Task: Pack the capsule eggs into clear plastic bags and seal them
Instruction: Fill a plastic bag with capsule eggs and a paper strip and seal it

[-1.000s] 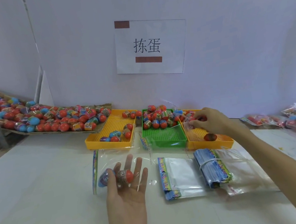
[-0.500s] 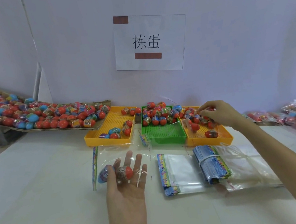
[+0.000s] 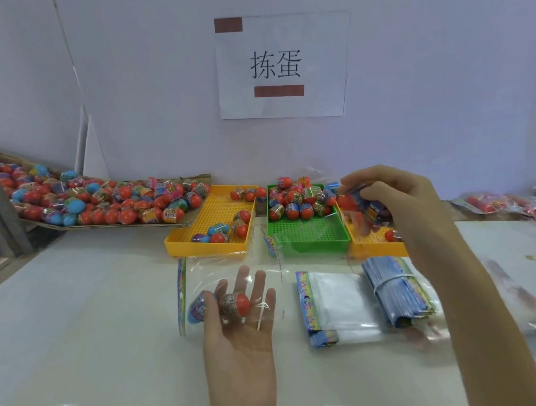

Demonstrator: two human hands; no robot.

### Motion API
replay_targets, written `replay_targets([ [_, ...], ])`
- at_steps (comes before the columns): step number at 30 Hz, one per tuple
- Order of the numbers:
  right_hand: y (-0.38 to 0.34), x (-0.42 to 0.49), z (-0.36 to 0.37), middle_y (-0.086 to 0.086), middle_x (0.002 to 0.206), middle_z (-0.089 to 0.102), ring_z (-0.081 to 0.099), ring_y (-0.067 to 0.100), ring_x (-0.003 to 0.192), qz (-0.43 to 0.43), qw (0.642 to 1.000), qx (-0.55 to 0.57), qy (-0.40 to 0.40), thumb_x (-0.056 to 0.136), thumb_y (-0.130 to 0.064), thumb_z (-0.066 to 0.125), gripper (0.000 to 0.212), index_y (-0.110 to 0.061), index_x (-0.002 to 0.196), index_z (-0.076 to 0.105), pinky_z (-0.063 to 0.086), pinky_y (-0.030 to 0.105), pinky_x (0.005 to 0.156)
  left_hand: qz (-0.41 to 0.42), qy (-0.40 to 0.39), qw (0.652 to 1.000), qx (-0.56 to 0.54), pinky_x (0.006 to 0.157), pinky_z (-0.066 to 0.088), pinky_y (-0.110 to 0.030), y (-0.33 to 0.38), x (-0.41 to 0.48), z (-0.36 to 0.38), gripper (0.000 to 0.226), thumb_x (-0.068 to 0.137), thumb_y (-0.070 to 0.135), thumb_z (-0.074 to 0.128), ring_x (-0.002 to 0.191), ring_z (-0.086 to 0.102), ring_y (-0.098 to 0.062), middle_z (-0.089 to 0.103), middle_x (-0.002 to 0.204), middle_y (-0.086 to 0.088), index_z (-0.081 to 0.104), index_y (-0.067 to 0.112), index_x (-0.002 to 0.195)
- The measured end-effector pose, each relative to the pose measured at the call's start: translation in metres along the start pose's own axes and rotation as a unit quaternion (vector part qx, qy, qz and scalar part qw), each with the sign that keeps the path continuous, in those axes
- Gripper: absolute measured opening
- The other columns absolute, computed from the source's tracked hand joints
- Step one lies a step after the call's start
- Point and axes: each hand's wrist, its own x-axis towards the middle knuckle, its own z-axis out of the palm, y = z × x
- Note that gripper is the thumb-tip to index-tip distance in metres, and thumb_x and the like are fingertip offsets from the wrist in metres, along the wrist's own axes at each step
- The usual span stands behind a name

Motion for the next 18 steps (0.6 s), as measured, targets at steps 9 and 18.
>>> replay_targets([
  [9,0.032,-0.080,0.075,0.006,0.072,0.071,0.057,0.019,0.047,0.094,0.992,0.077,-0.041,0.091,0.011,0.048,0.033,-0.008,0.089,0.076,0.043,0.023,0.046,0.019,0.009,1.000,0.005,0.094,0.049,-0.045,-0.001,-0.001,0.000,0.033,0.103,0.044,0.043,0.113,0.070,-0.032,0.071,0.126,-0.014,0.057,0.017,0.114],
  [18,0.043,-0.084,0.106,0.007,0.091,0.070,0.063,0.016,0.065,0.122,0.986,0.101,0.043,0.091,0.010,0.050,0.033,-0.015,0.092,0.072,0.046,0.022,0.050,-0.004,-0.015,0.999,0.033,0.091,0.051,-0.048,-0.004,-0.002,0.000,0.028,0.104,0.039,0.044,0.116,0.068,-0.034,0.069,0.129,-0.011,0.055,0.019,0.121],
])
